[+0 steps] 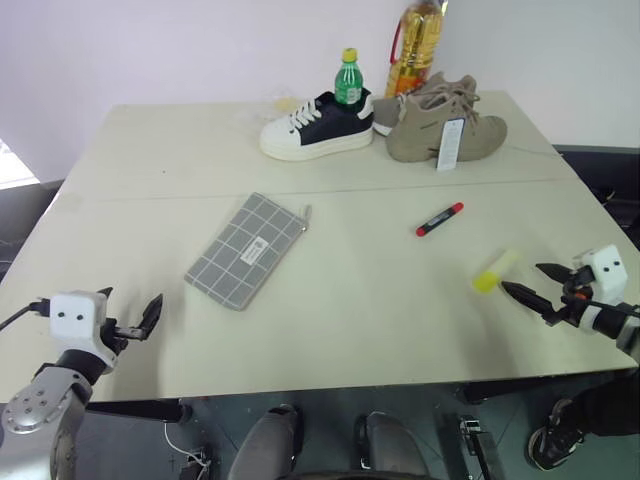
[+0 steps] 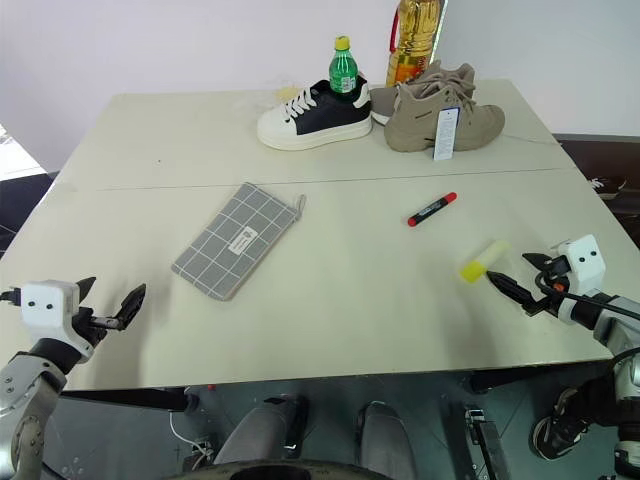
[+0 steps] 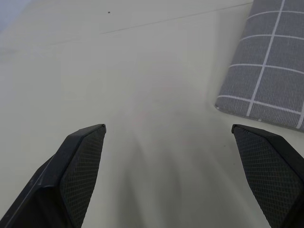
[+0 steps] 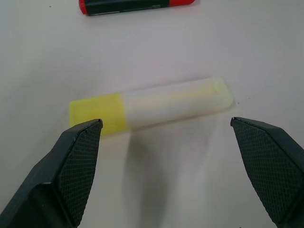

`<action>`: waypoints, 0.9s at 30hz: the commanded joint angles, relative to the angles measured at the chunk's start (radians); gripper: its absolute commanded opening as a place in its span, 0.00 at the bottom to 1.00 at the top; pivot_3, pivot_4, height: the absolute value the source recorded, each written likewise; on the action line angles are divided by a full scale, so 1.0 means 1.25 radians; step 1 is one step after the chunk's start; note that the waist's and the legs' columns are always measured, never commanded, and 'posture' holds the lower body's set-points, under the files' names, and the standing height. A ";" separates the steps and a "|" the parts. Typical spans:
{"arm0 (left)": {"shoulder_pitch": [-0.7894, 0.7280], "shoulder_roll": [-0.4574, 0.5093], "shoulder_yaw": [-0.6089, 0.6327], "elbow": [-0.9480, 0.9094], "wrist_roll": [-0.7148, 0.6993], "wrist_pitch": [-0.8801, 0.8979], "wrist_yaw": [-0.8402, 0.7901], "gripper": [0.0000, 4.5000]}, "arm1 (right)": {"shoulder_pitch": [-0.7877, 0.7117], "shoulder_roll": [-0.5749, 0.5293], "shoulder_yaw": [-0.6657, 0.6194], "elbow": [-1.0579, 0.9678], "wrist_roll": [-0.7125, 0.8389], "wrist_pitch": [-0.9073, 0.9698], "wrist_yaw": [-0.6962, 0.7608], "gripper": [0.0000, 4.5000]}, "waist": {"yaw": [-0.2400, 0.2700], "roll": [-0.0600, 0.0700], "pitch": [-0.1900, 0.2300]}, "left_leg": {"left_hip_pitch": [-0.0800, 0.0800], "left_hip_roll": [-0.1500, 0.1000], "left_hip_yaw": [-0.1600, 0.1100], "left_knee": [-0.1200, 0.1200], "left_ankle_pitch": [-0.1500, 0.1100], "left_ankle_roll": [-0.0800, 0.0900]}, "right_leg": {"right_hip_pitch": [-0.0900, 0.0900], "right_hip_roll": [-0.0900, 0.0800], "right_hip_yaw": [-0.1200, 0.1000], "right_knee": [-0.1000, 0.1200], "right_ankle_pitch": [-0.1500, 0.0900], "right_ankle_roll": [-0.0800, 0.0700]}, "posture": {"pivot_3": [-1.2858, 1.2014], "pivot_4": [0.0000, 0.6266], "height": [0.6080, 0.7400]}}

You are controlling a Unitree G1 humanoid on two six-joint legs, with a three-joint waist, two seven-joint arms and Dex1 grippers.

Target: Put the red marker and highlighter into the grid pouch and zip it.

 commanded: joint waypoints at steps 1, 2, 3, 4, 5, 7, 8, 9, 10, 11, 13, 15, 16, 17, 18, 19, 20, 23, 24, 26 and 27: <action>0.004 0.001 0.009 -0.030 -0.019 -0.005 -0.006 0.99 | -0.012 -0.008 -0.012 -0.015 0.008 -0.005 0.002 1.00 | 0.000 0.000 0.000 | 0.000 0.000 0.000 0.000 0.000 0.000 | 0.000 0.000 0.000 0.000 0.000 0.000 | 0.52 0.24 0.99; 0.002 0.000 0.011 -0.031 -0.023 0.001 -0.003 0.99 | -0.013 -0.008 -0.012 -0.013 0.007 -0.006 0.003 1.00 | 0.000 0.000 0.000 | 0.000 0.000 0.000 0.000 0.000 0.000 | 0.000 0.000 0.000 0.000 0.000 0.000 | 0.52 0.24 0.99; 0.002 0.000 0.013 -0.032 -0.023 0.008 0.003 0.99 | -0.012 -0.008 -0.012 -0.012 0.007 -0.008 0.003 1.00 | 0.000 0.000 0.000 | 0.000 0.000 0.000 0.000 0.000 0.000 | 0.000 0.000 0.000 0.000 0.000 0.000 | 0.52 0.24 0.99; 0.000 0.000 0.014 -0.032 -0.028 0.011 0.005 0.99 | -0.014 -0.008 -0.011 -0.009 0.006 -0.009 0.004 1.00 | 0.000 0.000 0.000 | 0.000 0.000 0.000 0.000 0.000 0.000 | 0.000 0.000 0.000 0.000 0.000 0.000 | 0.52 0.24 0.99; -0.002 -0.001 0.015 -0.031 -0.034 0.012 0.005 0.99 | -0.017 -0.007 -0.008 -0.006 0.005 -0.011 0.004 1.00 | 0.000 0.000 0.000 | 0.000 0.000 0.000 0.000 0.000 0.000 | 0.000 0.000 0.000 0.000 0.000 0.000 | 0.52 0.24 0.99; -0.004 0.000 0.015 -0.032 -0.037 0.012 0.005 0.99 | -0.025 -0.006 -0.003 0.000 0.002 -0.015 0.005 1.00 | 0.000 0.000 0.000 | 0.000 0.000 0.000 0.000 0.000 0.000 | 0.000 0.000 0.000 0.000 0.000 0.000 | 0.52 0.24 0.99; -0.004 0.000 0.015 -0.033 -0.038 0.013 0.006 0.99 | -0.031 -0.005 0.000 0.005 0.001 -0.017 0.006 1.00 | 0.000 0.000 0.000 | 0.000 0.000 0.000 0.000 0.000 0.000 | 0.000 0.000 0.000 0.000 0.000 0.000 | 0.52 0.24 0.99; -0.003 0.001 0.015 -0.034 -0.037 0.013 0.007 0.99 | -0.036 -0.005 0.002 0.009 0.000 -0.018 0.007 1.00 | 0.000 0.000 0.000 | 0.000 0.000 0.000 0.000 0.000 0.000 | 0.000 0.000 0.000 0.000 0.000 0.000 | 0.52 0.24 0.99; -0.002 0.001 0.015 -0.035 -0.037 0.013 0.008 0.99 | -0.041 -0.004 0.003 0.013 0.000 -0.020 0.007 1.00 | -0.001 0.000 0.000 | 0.000 0.000 0.000 0.000 0.000 0.000 | 0.000 0.000 0.000 0.000 0.000 0.000 | 0.52 0.24 0.99; -0.001 0.001 0.014 -0.036 -0.037 0.013 0.009 0.99 | -0.044 -0.004 0.005 0.016 0.000 -0.022 0.008 1.00 | -0.001 0.000 0.000 | 0.000 0.000 0.000 0.000 0.000 0.000 | 0.000 0.000 0.000 0.000 0.000 0.000 | 0.52 0.24 0.99; 0.006 0.001 0.008 -0.041 -0.029 0.010 0.008 0.99 | -0.061 -0.003 0.009 0.021 0.002 -0.023 0.013 1.00 | -0.001 0.000 0.000 | 0.000 0.000 0.000 0.000 0.000 0.000 | 0.000 0.000 0.000 0.000 0.000 0.000 | 0.52 0.24 0.99; 0.012 0.002 0.002 -0.045 -0.021 0.004 0.008 0.99 | -0.085 0.001 0.014 0.022 0.012 -0.013 0.016 1.00 | -0.001 0.000 0.000 | 0.000 0.000 0.000 0.000 0.000 0.000 | 0.000 0.000 0.000 0.000 0.000 0.000 | 0.52 0.24 0.99; 0.012 0.000 -0.001 -0.047 -0.018 -0.003 0.007 0.99 | -0.105 0.007 0.019 0.019 0.018 -0.006 0.014 1.00 | -0.001 0.000 0.000 | 0.000 0.000 0.000 0.000 0.000 0.000 | 0.000 0.000 0.000 0.000 0.000 0.000 | 0.52 0.24 0.99; 0.012 -0.002 -0.004 -0.049 -0.015 -0.011 0.007 0.99 | -0.126 0.015 0.026 0.011 0.023 -0.001 0.011 1.00 | -0.002 0.000 0.000 | 0.000 0.000 0.000 0.000 0.000 0.000 | 0.000 0.000 0.000 0.000 0.000 0.000 | 0.52 0.24 0.99; 0.013 -0.004 -0.006 -0.052 -0.012 -0.018 0.006 0.99 | -0.144 0.024 0.033 0.000 0.028 0.007 0.009 1.00 | -0.003 0.000 0.000 | 0.000 0.000 0.000 0.000 0.000 0.000 | 0.000 0.000 0.000 0.000 0.000 0.000 | 0.52 0.24 0.99; 0.015 -0.006 -0.011 -0.056 -0.008 -0.027 0.004 0.99 | -0.162 0.038 0.043 -0.023 0.036 0.018 0.007 1.00 | -0.003 0.000 0.000 | 0.000 0.000 0.000 0.000 0.000 0.000 | 0.000 0.000 0.000 0.001 0.000 0.000 | 0.52 0.24 0.99; 0.018 -0.007 -0.017 -0.061 -0.003 -0.037 0.000 0.99 | -0.177 0.051 0.055 -0.050 0.042 0.033 0.004 1.00 | -0.003 0.000 0.000 | 0.000 0.000 0.000 0.000 0.000 0.000 | 0.000 0.000 0.000 0.001 0.000 0.000 | 0.52 0.24 0.99; 0.031 -0.006 -0.044 -0.071 0.021 -0.063 -0.012 0.99 | -0.217 0.102 0.116 -0.175 0.067 0.086 -0.009 1.00 | -0.003 0.000 0.000 | 0.000 0.000 0.000 0.000 0.000 0.000 | 0.000 0.000 0.000 0.001 0.000 0.000 | 0.52 0.24 0.99; 0.031 -0.003 -0.054 -0.070 0.033 -0.070 -0.013 0.99 | -0.232 0.126 0.143 -0.214 0.074 0.106 -0.015 1.00 | -0.002 0.000 0.000 | 0.000 0.001 0.000 0.000 0.000 0.000 | -0.001 0.000 0.000 0.001 0.000 0.000 | 0.52 0.24 0.99; 0.030 0.008 -0.072 -0.063 0.059 -0.085 -0.017 0.99 | -0.261 0.173 0.190 -0.267 0.079 0.128 -0.033 1.00 | -0.001 0.000 0.000 | 0.000 0.001 0.000 0.000 0.000 0.000 | -0.001 0.000 0.000 0.001 0.000 0.000 | 0.52 0.24 0.99; 0.030 0.019 -0.083 -0.059 0.080 -0.097 -0.023 1.00 | -0.278 0.197 0.217 -0.283 0.074 0.143 -0.047 0.95 | -0.001 0.000 0.000 | 0.000 0.001 0.000 0.000 0.000 0.000 | -0.001 0.000 0.000 0.001 0.000 0.000 | 0.52 0.24 0.99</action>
